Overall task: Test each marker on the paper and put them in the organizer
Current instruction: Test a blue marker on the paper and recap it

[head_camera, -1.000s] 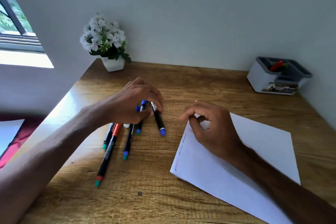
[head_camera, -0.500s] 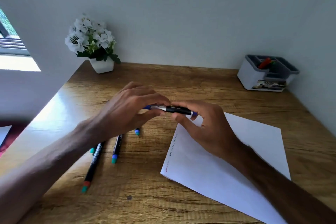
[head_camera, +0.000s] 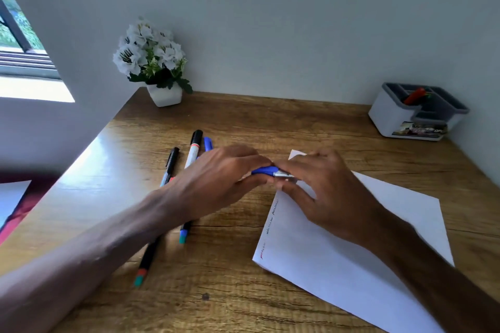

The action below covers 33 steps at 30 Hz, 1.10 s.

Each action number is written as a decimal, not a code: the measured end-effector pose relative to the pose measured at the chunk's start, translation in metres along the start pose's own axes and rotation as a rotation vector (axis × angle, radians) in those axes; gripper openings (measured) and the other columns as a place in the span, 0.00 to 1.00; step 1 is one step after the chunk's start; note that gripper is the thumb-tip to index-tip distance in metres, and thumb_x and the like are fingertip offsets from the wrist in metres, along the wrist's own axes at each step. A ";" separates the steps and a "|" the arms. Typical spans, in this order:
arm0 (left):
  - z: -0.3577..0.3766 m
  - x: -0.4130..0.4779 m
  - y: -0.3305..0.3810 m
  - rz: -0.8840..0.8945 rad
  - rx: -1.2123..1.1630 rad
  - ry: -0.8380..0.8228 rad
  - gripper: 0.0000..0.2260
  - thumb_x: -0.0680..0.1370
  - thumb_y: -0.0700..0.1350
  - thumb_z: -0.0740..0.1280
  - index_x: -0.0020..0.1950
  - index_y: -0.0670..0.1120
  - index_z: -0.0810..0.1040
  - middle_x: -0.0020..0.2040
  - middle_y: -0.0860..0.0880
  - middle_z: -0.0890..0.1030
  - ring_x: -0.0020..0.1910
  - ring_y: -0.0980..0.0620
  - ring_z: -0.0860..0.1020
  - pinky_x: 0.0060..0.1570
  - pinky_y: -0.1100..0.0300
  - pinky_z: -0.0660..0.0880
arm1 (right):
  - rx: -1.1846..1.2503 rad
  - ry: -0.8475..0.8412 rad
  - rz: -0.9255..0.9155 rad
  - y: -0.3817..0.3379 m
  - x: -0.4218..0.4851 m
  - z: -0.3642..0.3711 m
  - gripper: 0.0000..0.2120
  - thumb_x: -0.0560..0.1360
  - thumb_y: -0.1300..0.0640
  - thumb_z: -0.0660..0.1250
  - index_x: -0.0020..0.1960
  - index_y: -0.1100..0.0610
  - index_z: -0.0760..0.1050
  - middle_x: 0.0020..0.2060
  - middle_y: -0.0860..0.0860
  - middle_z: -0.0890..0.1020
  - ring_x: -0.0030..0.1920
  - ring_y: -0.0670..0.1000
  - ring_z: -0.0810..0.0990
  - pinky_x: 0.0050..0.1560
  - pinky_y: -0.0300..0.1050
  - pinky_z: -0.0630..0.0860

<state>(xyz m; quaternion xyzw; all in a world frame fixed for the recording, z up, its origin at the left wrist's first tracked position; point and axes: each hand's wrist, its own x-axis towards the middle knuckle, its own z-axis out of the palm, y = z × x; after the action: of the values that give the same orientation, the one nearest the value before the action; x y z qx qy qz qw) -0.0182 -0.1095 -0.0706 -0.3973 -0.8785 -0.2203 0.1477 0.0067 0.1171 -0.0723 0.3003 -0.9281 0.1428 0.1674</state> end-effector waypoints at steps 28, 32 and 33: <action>-0.009 -0.001 0.006 -0.123 0.134 -0.022 0.17 0.83 0.53 0.55 0.65 0.45 0.72 0.46 0.55 0.74 0.38 0.61 0.70 0.40 0.68 0.67 | 0.473 0.021 0.278 0.009 -0.001 -0.015 0.07 0.84 0.60 0.57 0.54 0.49 0.70 0.34 0.51 0.81 0.31 0.44 0.73 0.34 0.39 0.68; -0.005 -0.001 0.003 -0.128 -0.011 -0.056 0.08 0.85 0.50 0.58 0.63 0.50 0.69 0.48 0.55 0.77 0.43 0.65 0.75 0.38 0.66 0.70 | 1.198 0.133 0.370 0.022 0.003 -0.023 0.23 0.77 0.78 0.50 0.49 0.59 0.80 0.45 0.60 0.85 0.41 0.53 0.78 0.37 0.42 0.76; -0.003 -0.002 0.004 -0.134 -0.062 -0.050 0.07 0.85 0.49 0.58 0.61 0.51 0.69 0.47 0.55 0.76 0.43 0.61 0.75 0.40 0.64 0.71 | 1.323 0.144 0.401 0.024 0.004 -0.025 0.26 0.76 0.79 0.49 0.52 0.59 0.81 0.46 0.60 0.85 0.44 0.53 0.79 0.39 0.42 0.78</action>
<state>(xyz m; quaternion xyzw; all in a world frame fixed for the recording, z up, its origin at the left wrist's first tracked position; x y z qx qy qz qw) -0.0137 -0.1103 -0.0681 -0.3473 -0.8993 -0.2470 0.0982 -0.0052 0.1430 -0.0520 0.1519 -0.6702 0.7262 -0.0195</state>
